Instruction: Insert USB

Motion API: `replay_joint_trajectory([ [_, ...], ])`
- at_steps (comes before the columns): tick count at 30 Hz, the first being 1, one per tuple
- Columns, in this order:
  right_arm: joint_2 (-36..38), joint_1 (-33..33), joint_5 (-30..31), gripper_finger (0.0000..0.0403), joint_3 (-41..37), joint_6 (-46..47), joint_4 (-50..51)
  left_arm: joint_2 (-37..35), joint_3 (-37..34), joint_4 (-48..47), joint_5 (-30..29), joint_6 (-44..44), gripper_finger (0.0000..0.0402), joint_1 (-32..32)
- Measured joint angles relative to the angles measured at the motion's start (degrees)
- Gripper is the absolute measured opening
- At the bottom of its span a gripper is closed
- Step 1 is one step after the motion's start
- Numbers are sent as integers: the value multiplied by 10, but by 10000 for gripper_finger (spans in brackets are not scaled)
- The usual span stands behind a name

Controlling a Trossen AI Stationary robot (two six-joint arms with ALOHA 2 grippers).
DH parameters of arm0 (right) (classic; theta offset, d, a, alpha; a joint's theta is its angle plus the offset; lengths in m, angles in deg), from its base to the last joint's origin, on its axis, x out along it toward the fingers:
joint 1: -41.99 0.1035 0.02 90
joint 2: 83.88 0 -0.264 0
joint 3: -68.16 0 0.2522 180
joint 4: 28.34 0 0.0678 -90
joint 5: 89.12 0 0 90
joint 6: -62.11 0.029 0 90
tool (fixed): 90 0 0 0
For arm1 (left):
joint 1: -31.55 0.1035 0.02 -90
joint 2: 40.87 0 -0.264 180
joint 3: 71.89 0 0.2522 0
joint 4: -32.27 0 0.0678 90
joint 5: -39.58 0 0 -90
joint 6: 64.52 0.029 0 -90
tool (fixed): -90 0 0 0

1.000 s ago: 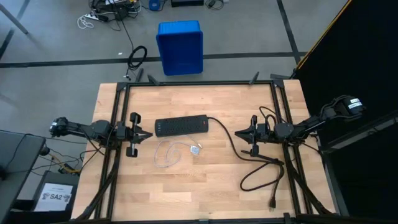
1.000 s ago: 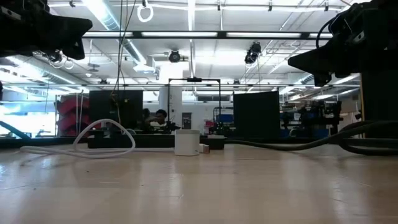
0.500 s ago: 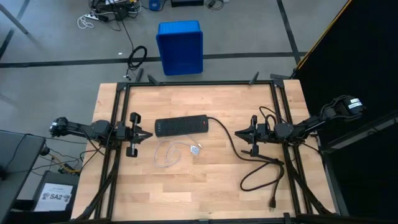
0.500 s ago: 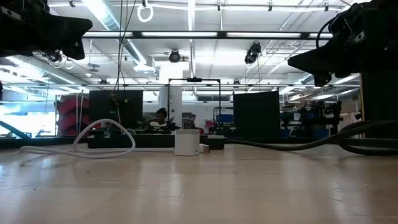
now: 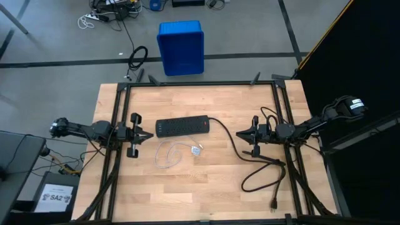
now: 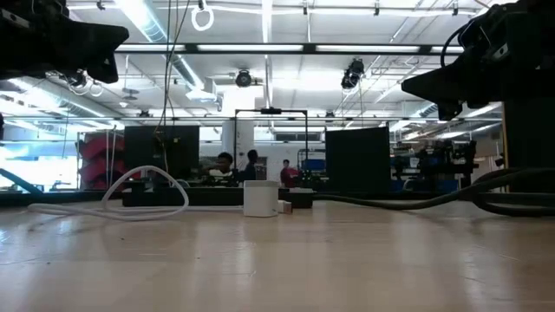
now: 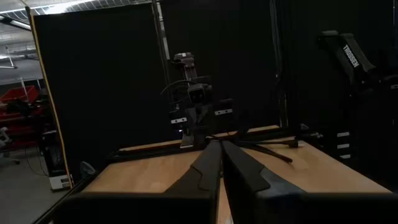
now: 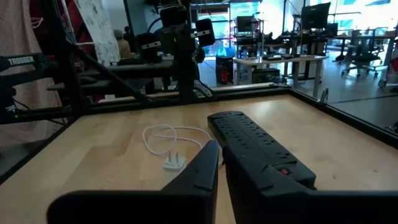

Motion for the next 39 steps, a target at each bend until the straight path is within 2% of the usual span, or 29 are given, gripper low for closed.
replay_joint_trajectory([
  [16, 0, 0, 0, 1, 0, 0, 0, 0, 0, 0, 0, 0, 1, 0],
  [30, 0, 0, 0, 9, 0, 0, 0, 0, 0, 5, 0, 0, 1, 0],
  [39, 0, 0, 0, 1, 0, -26, 0, 0, 0, 64, 0, 0, 1, -1],
])
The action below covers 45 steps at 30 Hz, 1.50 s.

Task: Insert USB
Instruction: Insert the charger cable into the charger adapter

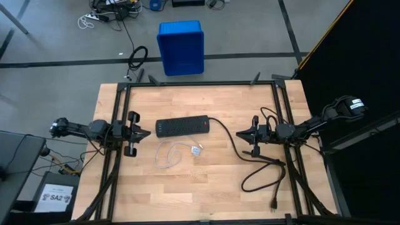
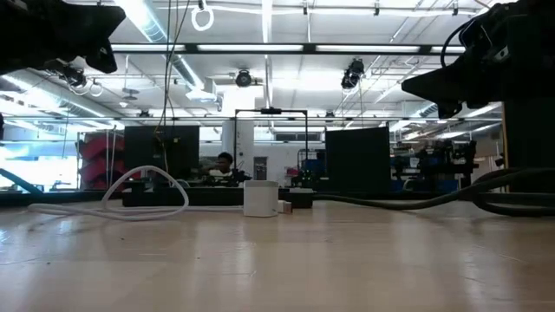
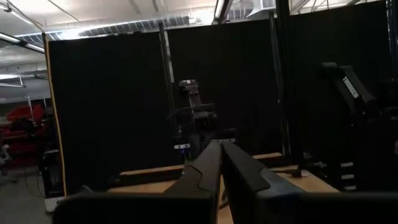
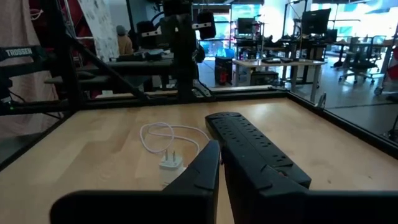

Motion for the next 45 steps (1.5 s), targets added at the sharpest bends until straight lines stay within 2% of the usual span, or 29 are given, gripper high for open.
replay_joint_trajectory([
  [3, 0, 0, 0, 3, 0, 0, 0, 0, 0, -6, -2, 6, 1, 0],
  [5, 0, 0, 0, 6, 0, 0, -4, 0, 2, -16, -35, 15, 1, 0],
  [8, 0, 0, 0, 10, 2, 0, -5, 2, 32, -101, -108, -3, 1, 1],
  [11, 0, 0, 0, 11, 3, 0, -7, 19, 82, -223, -147, -54, 1, 1],
  [14, 0, 0, 0, 9, 4, 0, -9, 56, 124, -314, -153, -118, 1, 1],
  [19, 0, 0, 3, 2, 5, -27, -22, 134, 171, -367, -144, -206, 1, 1],
  [22, 0, 0, 10, 1, 6, -48, -53, 184, 173, -365, -134, -234, 1, 1],
  [28, 0, -2, 10, 4, 6, -14, -68, 305, 165, -341, -132, -240, 1, 1],
  [32, 0, -3, 10, 3, 31, -15, -47, 393, 165, -286, -120, -240, 1, 1],
  [35, -5, -4, 7, 7, 79, -31, 11, 449, 167, -234, -118, -236, 7, 1],
  [39, -42, -4, 7, 14, 169, -49, 150, 504, 189, -213, -83, -238, 45, 1],
  [45, -148, -11, 10, 35, 283, -38, 279, 559, 228, -212, -77, -238, 149, 0],
])
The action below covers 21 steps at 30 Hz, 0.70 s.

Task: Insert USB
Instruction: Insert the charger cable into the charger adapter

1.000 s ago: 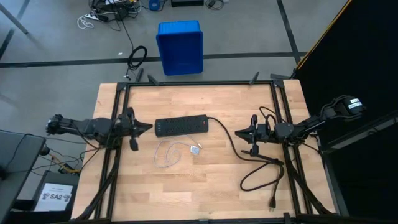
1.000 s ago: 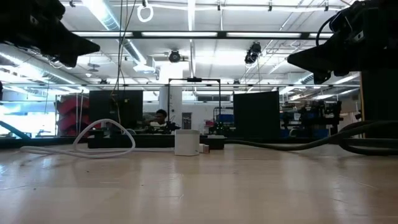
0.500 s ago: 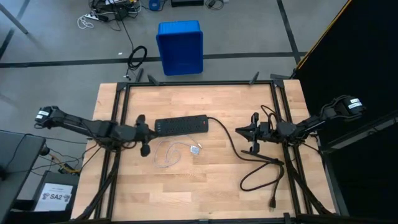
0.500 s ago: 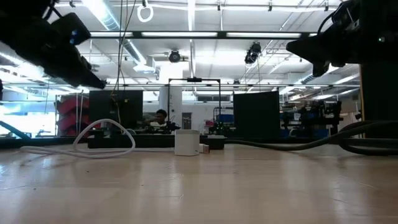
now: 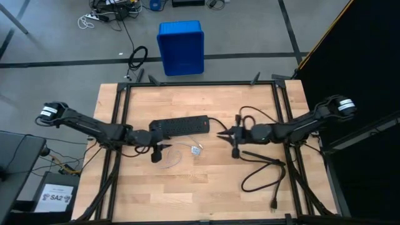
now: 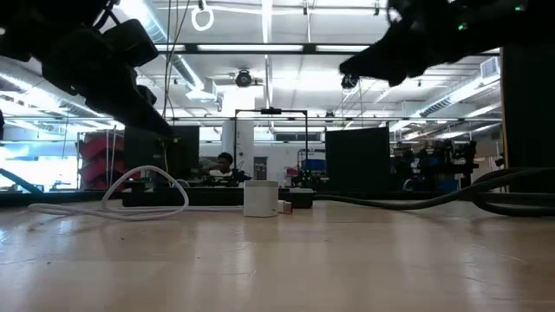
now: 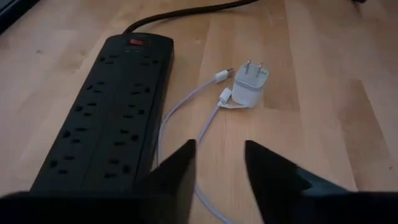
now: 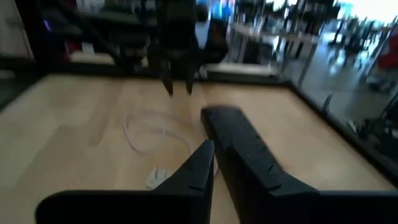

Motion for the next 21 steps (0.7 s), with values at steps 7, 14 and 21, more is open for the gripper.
replay_joint_trajectory([
  [7, -123, -18, 0, 91, 44, 100, 3, 37, 20, 22, -4, 17, 224, 0],
  [14, -236, -37, -42, 139, 80, 191, -8, 82, 20, 97, -7, 59, 229, 0],
  [21, -318, -42, -67, 155, 149, 150, -11, 120, 19, 121, -20, 59, 229, 0],
])
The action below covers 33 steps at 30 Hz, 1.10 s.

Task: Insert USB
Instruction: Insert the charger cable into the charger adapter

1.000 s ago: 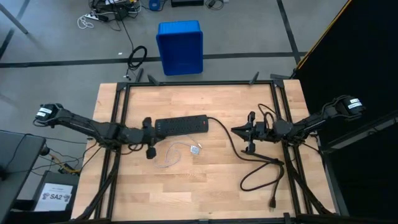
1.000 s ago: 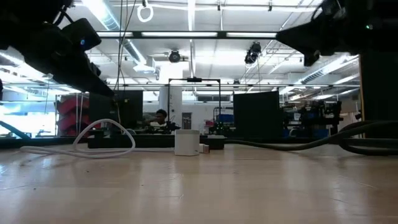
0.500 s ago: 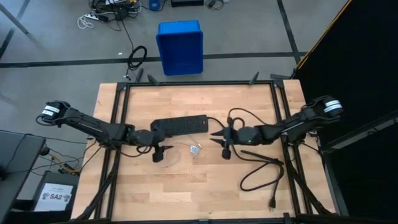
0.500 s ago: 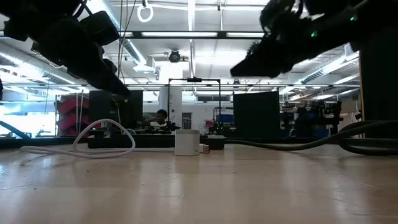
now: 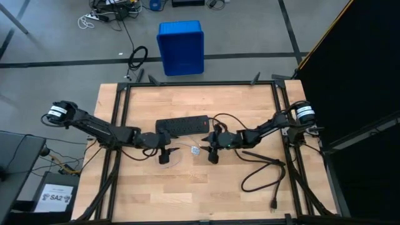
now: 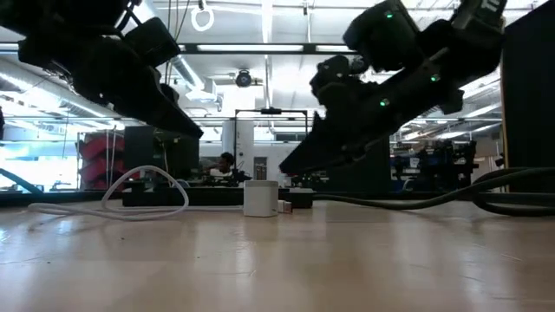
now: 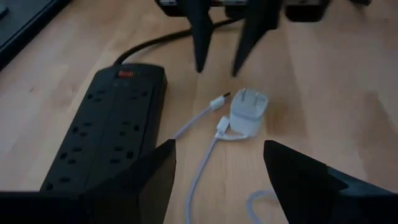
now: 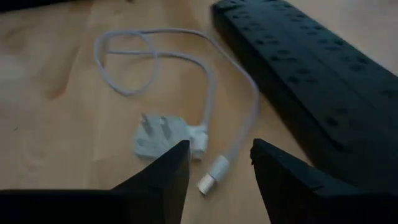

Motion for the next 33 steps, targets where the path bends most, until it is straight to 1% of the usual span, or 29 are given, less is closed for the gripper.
replay_joint_trajectory([
  [6, -37, 5, -54, 177, 41, -26, 2, 28, 0, 4, -1, -22, 229, -1],
  [14, -49, 17, -58, 213, 45, -11, -7, 59, 0, 23, 4, -33, 229, -1],
  [18, -49, 17, -58, 225, 44, -3, -7, 61, 0, 29, 8, -30, 229, -1],
  [25, -49, 19, -58, 236, 44, -7, -12, 61, 0, 28, 25, -32, 229, -2],
  [30, -50, 23, -84, 240, 44, -7, -13, 62, 0, 28, 42, -34, 229, -2],
  [33, -50, 30, -84, 241, 44, -15, -9, 62, 0, 27, 42, -28, 229, -2],
])
